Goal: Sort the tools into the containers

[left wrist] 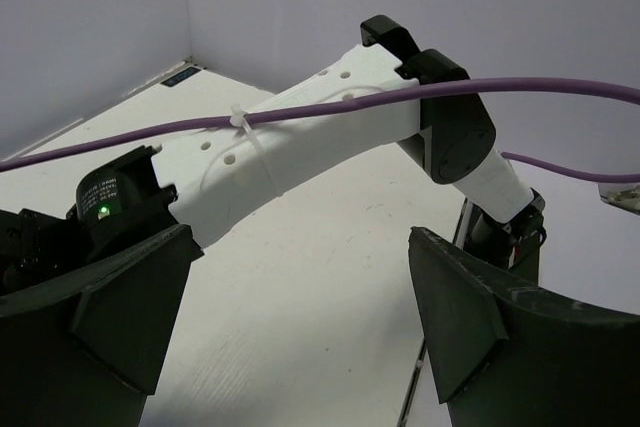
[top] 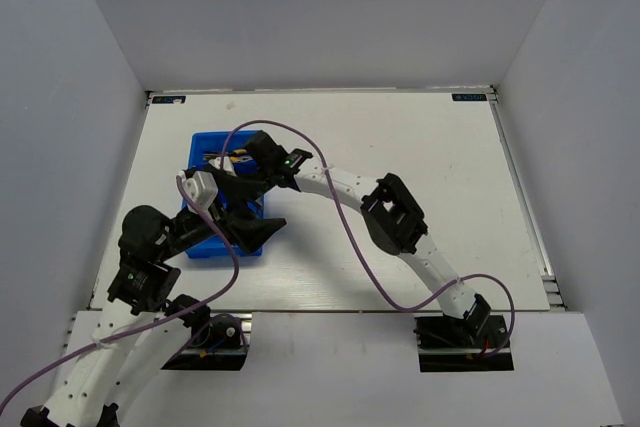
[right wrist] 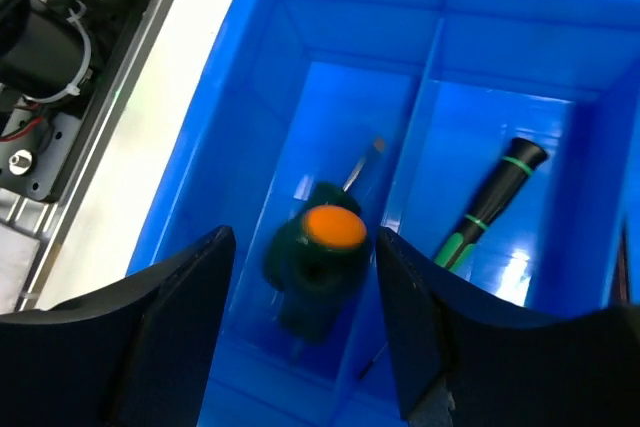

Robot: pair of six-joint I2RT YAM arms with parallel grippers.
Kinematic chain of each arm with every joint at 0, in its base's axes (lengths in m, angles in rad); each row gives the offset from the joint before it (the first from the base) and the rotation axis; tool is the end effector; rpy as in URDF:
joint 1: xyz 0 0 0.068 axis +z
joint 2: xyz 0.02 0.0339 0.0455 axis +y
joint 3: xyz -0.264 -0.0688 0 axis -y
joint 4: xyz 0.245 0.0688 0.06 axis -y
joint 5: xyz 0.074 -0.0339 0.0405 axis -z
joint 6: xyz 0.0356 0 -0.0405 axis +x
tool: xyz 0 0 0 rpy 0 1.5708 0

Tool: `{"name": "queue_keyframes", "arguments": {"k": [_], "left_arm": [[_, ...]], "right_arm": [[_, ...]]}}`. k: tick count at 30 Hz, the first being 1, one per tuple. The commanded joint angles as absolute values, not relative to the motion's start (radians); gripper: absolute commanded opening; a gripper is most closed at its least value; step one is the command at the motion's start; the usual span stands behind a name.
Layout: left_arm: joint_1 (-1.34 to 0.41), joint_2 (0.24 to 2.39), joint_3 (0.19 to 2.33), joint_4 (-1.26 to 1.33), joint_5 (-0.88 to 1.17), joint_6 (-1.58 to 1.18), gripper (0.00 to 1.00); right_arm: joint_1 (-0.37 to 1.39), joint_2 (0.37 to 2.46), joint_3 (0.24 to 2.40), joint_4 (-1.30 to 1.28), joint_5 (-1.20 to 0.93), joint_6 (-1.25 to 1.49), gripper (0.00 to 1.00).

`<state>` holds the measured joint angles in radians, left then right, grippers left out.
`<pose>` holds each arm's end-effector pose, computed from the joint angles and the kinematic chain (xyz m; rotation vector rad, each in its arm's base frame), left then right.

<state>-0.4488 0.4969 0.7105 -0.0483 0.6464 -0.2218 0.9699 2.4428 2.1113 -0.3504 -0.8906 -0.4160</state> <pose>0.0949 -0.0695 0.3668 0.7145 1.3393 -0.9949 0.2871 0.4678 0.1996 -1.7895 1.3727 1.2960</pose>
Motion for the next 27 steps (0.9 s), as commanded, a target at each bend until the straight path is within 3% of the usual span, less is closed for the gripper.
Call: {"name": "queue_keyframes", "arguments": {"k": [1,7,10,12,13,14,16,18,19,20,22,23,24,25,27], "left_arm": [[-0.446,0.485,0.731,-0.087,0.649,-0.203,0.99],[-0.446,0.474,0.775,-0.156,0.638,-0.193,0.99],[-0.446,0.465,0.785,-0.166,0.638,-0.202,0.99],[-0.446,0.465,0.795,-0.176,0.628,-0.202,0.98],[-0.446,0.456,0.805,-0.176,0.627,-0.202,0.96],[-0.446,0.456,0.805,-0.186,0.627,-0.202,0.94],[-0.446,0.456,0.805,-0.196,0.591,-0.202,0.70],[-0.446,0.456,0.805,-0.227,0.539,-0.202,0.39],[-0.446,0.468,0.793,-0.227,0.522,-0.202,0.08],[-0.446,0.483,0.793,-0.239,0.490,-0.202,0.00],[-0.446,0.508,0.763,-0.250,0.480,-0.189,0.00],[-0.446,0.535,0.753,-0.250,0.471,-0.175,0.00],[-0.446,0.554,0.740,-0.250,0.454,-0.163,0.00],[-0.446,0.574,0.739,-0.250,0.436,-0.150,0.00],[-0.446,0.657,0.739,-0.264,0.385,-0.100,0.35]], "right_arm": [[0.966,2.355,2.144,-0.347,-0.874,-0.434,0.65],[0.951,2.304,2.168,-0.363,-0.836,-0.434,0.69],[0.943,2.267,2.166,-0.376,-0.781,-0.416,0.58],[0.922,2.228,2.146,-0.373,-0.662,-0.376,0.11],[0.916,2.215,2.140,-0.371,-0.558,-0.341,0.00],[0.904,2.189,2.122,-0.371,-0.481,-0.318,0.00],[0.891,2.142,2.102,-0.424,-0.234,-0.319,0.00],[0.855,2.125,2.094,-0.475,-0.172,-0.359,0.00],[0.827,2.090,2.085,-0.571,-0.132,-0.376,0.00],[0.816,2.076,2.060,-0.610,-0.126,-0.420,0.00],[0.769,2.043,2.043,-0.735,-0.006,-0.460,0.03],[0.752,2.034,2.036,-0.771,-0.006,-0.466,0.13],[0.735,2.010,2.034,-0.829,0.027,-0.453,0.30],[0.662,1.990,2.013,-0.853,0.018,-0.437,0.35],[0.588,1.875,1.909,-0.891,-0.061,-0.376,0.47]]}}
